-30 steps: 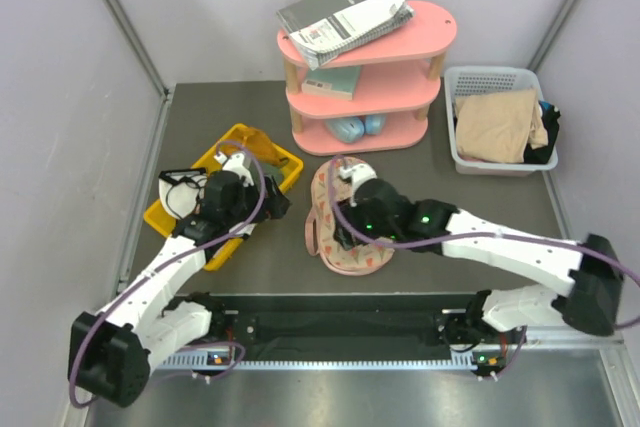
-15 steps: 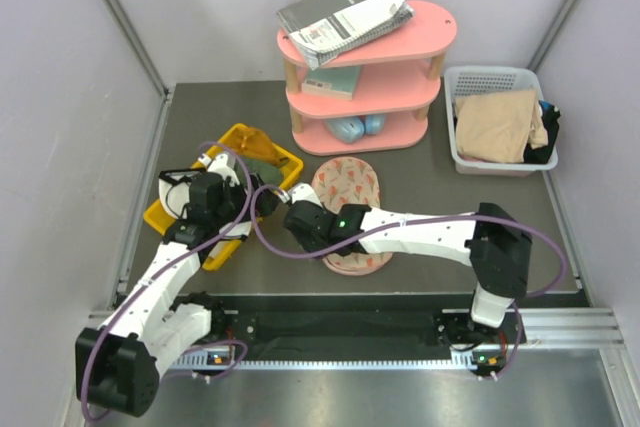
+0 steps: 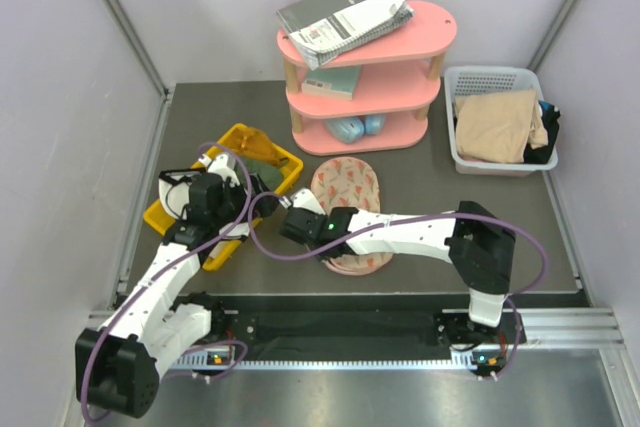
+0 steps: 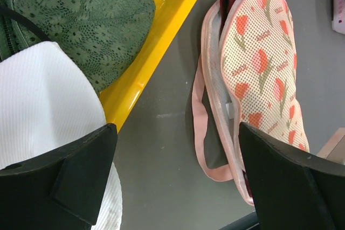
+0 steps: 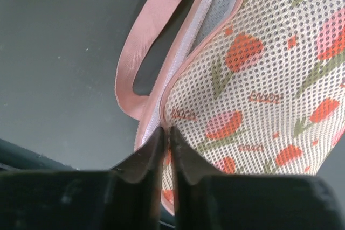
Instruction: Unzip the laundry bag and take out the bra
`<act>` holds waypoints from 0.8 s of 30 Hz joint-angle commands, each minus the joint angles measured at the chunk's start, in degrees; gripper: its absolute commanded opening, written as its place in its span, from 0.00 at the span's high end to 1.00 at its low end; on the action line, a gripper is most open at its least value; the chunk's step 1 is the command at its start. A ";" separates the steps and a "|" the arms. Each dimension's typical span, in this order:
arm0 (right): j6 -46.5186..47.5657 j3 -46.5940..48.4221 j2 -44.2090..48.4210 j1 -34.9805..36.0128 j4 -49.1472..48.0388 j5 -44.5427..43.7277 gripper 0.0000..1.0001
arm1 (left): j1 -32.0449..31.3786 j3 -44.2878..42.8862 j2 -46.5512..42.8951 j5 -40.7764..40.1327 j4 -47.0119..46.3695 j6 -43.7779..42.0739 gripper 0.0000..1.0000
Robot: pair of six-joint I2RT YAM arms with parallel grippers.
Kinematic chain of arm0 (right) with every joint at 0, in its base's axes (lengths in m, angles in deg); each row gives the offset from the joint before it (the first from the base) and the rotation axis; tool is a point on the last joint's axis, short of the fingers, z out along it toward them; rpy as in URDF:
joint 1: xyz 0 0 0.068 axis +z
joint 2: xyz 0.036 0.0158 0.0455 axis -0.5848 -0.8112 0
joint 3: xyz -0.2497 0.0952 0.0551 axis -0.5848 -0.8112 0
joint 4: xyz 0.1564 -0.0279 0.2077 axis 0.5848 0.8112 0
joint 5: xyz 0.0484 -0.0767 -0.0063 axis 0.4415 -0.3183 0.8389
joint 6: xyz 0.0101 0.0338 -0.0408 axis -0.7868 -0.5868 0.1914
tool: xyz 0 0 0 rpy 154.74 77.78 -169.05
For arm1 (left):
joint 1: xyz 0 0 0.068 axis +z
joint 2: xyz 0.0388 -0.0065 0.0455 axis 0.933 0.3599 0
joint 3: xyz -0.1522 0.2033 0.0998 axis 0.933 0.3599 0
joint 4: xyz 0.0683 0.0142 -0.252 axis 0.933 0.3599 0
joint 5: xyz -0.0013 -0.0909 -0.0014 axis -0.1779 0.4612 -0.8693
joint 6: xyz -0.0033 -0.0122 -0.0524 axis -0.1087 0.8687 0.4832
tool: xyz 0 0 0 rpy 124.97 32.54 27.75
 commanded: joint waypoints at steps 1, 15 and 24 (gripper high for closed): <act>-0.43 2.61 -0.50 0.96 -0.09 -1.07 1.00 | 0.36 0.61 -0.42 0.63 -3.22 -0.98 0.01; -2.27 -6.78 17.59 -8.95 3.34 -4.67 1.00 | 0.36 0.53 1.60 3.79 -4.10 -1.94 0.01; -2.27 -18.91 32.18 -20.48 2.64 -4.49 1.00 | 0.36 0.09 4.41 6.51 -4.46 -2.91 0.01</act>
